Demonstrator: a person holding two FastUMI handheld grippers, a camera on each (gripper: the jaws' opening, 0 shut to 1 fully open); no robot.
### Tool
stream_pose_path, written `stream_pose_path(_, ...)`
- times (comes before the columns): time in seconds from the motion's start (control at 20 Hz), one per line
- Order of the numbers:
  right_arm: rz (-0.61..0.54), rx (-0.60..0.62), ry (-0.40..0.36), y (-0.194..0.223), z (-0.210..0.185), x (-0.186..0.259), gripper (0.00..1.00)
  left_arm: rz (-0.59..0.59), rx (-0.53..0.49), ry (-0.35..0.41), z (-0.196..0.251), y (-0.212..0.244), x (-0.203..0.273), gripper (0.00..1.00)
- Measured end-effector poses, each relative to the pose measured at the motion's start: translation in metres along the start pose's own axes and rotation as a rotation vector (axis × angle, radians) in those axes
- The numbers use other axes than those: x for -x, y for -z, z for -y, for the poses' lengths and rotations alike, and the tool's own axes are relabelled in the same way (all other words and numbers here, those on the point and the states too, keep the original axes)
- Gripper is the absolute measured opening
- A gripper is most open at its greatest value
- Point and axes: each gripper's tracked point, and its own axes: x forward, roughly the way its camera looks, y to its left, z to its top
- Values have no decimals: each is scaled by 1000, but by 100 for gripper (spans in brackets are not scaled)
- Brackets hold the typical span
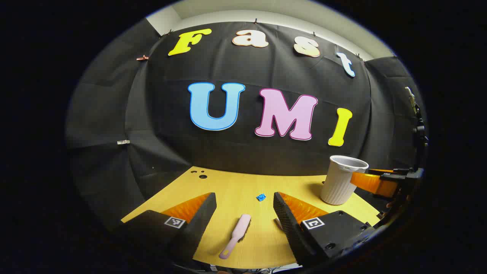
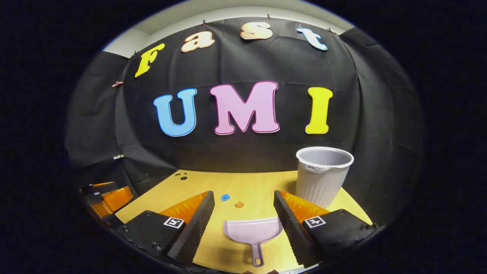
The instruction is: Pick up the small broom and dustpan from the desktop, sweep the trash into the dustpan with the broom, and then empty the trash into the garbage bin.
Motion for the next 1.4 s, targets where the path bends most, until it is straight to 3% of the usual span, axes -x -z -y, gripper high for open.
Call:
stream_pose_path(0.3,-23,5,19,8,14,-12,98,-51,-4,28,10,15,-16,96)
stream_pose_path(0.85,-166,6,31,47,28,-26,98,-135,-18,58,20,37,-34,96)
stream_pose_path(1.4,-403,-18,17,114,28,-41,98,-212,8,-4,-10,64,-49,96)
